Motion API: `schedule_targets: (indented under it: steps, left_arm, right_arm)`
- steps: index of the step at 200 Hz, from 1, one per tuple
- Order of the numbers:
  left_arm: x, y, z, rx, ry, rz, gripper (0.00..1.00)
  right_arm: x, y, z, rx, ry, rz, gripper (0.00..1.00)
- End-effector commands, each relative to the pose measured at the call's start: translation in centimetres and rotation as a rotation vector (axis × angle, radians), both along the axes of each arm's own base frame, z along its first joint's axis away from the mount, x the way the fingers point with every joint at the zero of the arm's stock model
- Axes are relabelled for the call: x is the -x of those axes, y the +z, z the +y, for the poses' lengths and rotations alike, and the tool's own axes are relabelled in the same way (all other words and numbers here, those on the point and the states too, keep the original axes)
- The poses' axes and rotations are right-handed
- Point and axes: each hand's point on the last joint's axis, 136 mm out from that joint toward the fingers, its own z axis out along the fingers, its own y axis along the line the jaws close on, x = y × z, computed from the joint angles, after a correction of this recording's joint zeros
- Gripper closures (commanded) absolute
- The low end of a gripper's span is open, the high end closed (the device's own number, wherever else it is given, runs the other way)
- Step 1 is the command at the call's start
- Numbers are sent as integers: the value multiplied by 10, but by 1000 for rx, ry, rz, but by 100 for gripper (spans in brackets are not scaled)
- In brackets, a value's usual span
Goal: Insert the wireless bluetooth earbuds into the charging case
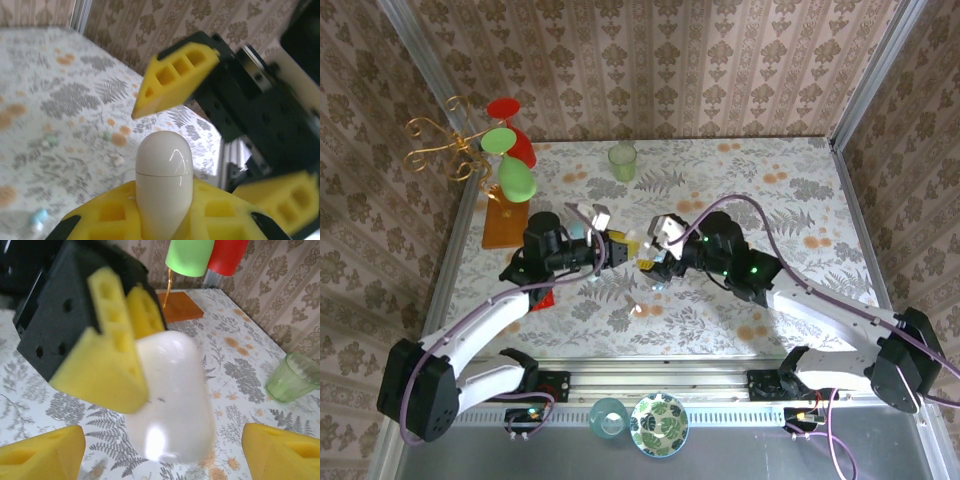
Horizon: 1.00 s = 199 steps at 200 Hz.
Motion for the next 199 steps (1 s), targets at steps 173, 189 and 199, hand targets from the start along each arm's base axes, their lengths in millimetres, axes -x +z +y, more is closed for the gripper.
schedule_targets:
  steps: [173, 189, 199]
  left_arm:
    - [35, 29, -1, 137, -161, -658, 97]
    - [32, 26, -2, 136, -159, -655, 97]
    - [30, 26, -3, 136, -154, -656, 97]
  right_arm:
    - [-17, 51, -20, -410, -4, 318, 22]
    - [-18, 51, -20, -407, -5, 319, 22]
    - [-18, 51, -20, -407, -7, 320, 22]
